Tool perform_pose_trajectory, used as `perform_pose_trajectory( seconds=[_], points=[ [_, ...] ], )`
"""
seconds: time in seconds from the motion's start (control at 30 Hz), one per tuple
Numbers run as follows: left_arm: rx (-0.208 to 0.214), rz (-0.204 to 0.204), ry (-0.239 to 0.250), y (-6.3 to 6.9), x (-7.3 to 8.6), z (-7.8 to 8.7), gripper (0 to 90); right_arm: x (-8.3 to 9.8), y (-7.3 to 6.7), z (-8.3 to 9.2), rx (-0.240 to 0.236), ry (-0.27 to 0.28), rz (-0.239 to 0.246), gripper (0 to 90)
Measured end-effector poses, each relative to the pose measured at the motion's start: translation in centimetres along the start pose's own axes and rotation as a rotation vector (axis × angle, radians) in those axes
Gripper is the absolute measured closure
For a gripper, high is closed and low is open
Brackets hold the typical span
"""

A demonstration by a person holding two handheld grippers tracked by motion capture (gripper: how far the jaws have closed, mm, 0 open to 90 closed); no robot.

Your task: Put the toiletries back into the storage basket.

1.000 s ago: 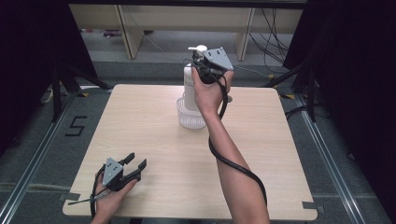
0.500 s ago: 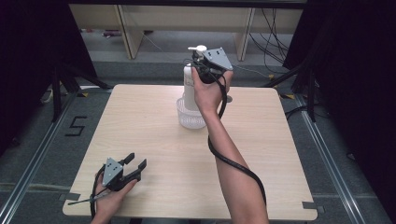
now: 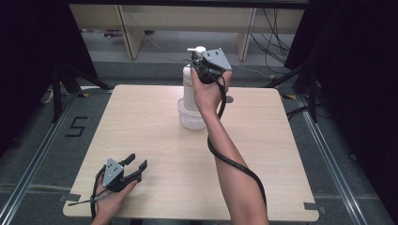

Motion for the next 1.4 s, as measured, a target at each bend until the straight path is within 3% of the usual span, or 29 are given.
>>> perform_pose_trajectory(
  seconds=[1.4],
  points=[
    [0.003,-0.001,0.002,0.0,0.0,0.0,43.0,3.7,-0.3,-1.0,-0.013,-0.092,0.004,60.1]
  ],
)
Point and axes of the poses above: each handheld gripper's, and its own axes: z roughly backward along the jaws, x roughly out of its underside, y roughly to its right, the point moved 7 cm from there along -z, roughly forward along the jaws, and after that the axes turned 11 degrees about z, right-handed, at the moved point
